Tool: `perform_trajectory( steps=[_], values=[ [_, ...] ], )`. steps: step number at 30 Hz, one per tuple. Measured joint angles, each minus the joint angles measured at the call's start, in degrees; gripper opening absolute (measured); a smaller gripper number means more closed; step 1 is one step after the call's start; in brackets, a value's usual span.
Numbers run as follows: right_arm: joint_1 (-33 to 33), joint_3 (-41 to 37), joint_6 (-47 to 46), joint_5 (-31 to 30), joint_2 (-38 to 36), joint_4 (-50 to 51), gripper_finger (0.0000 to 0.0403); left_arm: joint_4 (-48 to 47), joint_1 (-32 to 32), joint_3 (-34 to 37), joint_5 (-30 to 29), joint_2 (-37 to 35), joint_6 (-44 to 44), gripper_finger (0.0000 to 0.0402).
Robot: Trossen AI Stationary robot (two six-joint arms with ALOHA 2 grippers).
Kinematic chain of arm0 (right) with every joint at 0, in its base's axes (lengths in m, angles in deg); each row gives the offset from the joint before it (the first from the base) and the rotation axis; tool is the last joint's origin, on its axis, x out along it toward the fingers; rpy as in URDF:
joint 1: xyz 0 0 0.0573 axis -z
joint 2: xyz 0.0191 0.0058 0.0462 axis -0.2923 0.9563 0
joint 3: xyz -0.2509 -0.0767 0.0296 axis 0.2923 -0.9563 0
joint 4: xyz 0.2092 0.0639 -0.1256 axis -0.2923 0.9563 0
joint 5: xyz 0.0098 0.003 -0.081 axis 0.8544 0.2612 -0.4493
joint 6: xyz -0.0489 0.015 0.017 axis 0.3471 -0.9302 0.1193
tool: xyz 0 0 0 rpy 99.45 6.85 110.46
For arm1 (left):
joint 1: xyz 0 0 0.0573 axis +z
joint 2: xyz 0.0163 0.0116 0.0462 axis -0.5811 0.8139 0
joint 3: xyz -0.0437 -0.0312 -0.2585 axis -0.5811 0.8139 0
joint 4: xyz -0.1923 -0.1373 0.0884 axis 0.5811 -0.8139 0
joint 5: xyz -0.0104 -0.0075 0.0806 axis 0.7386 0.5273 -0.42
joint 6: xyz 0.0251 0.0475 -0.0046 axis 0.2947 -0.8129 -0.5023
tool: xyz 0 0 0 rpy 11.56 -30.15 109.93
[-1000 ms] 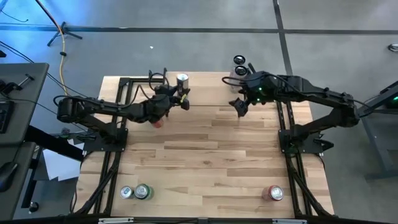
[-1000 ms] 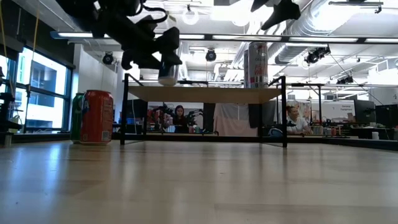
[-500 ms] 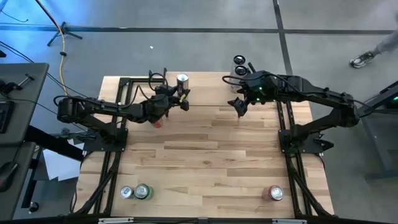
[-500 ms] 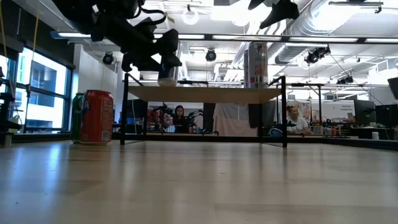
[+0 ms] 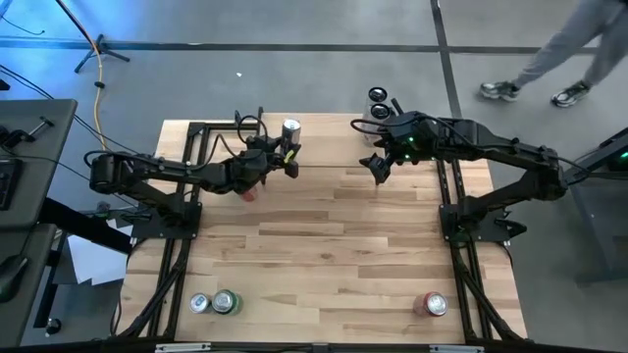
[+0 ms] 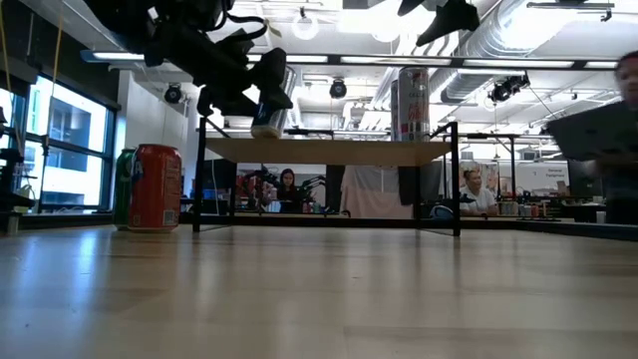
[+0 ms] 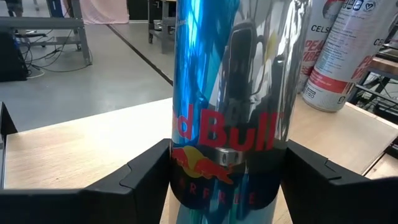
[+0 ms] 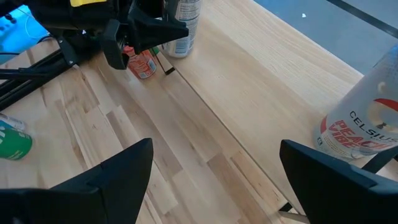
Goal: Place canned beverage on shelf
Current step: Put the top blue soda can on the shelf, then put the top blue soda can onto the shelf
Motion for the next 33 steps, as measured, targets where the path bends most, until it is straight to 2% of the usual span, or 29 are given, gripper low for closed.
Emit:
perform_trajectory(
  steps=[12, 18, 23, 33],
  values=[
    [0.0, 0.0, 0.0, 1.6, 0.0, 0.0, 0.0334, -0.3, 0.1, 0.0, -0.6, 0.1, 0.5, 0.0229],
    [0.0, 0.0, 0.7, 1.6, 0.0, 0.0, 0.0334, 2.9, 0.5, -0.1, -0.9, 3.6, 0.2, 0.0233],
    [0.0, 0.0, 0.7, 1.6, 0.0, 0.0, 0.0334, 4.7, 0.4, 0.0, -0.2, 4.2, -2.2, 0.0251],
    [0.0, 0.0, 0.9, 1.6, 0.0, -0.8, 0.0334, 3.1, 0.4, -0.1, 0.1, 4.1, -1.8, 0.0298]
  ],
)
